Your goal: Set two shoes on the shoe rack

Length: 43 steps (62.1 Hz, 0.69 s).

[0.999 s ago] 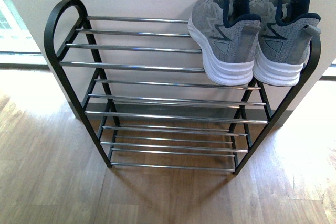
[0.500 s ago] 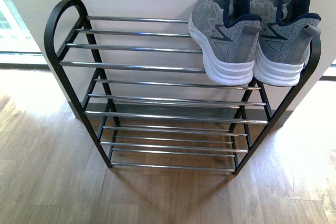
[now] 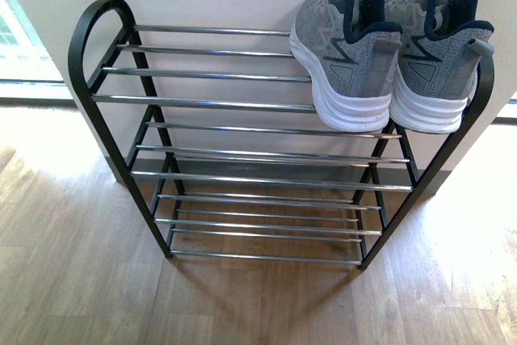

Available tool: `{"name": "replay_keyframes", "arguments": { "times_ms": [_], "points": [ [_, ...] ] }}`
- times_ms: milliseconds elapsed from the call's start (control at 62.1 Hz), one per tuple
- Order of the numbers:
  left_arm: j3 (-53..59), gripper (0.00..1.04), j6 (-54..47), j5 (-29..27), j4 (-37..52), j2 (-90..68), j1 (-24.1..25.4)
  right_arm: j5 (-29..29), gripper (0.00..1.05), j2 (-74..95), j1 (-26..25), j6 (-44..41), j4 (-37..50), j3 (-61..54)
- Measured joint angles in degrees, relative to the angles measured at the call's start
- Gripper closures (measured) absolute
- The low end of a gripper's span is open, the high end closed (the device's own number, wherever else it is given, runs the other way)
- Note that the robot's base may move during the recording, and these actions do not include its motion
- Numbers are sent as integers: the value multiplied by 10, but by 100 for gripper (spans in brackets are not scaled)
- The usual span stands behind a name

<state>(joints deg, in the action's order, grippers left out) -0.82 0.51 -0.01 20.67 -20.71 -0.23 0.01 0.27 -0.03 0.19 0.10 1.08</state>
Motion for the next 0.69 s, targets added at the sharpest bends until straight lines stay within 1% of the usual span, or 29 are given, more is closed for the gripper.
{"name": "replay_keyframes", "arguments": {
  "times_ms": [290,596,661,693],
  "points": [
    [0,104,0,0,-63,63,0,0,9,0,0,0,0,0],
    [0,104,0,0,-109,109,0,0,9,0,0,0,0,0],
    [0,104,0,0,-182,163,0,0,9,0,0,0,0,0],
    [0,104,0,0,-200,185,0,0,9,0,0,0,0,0]
  ]
}}
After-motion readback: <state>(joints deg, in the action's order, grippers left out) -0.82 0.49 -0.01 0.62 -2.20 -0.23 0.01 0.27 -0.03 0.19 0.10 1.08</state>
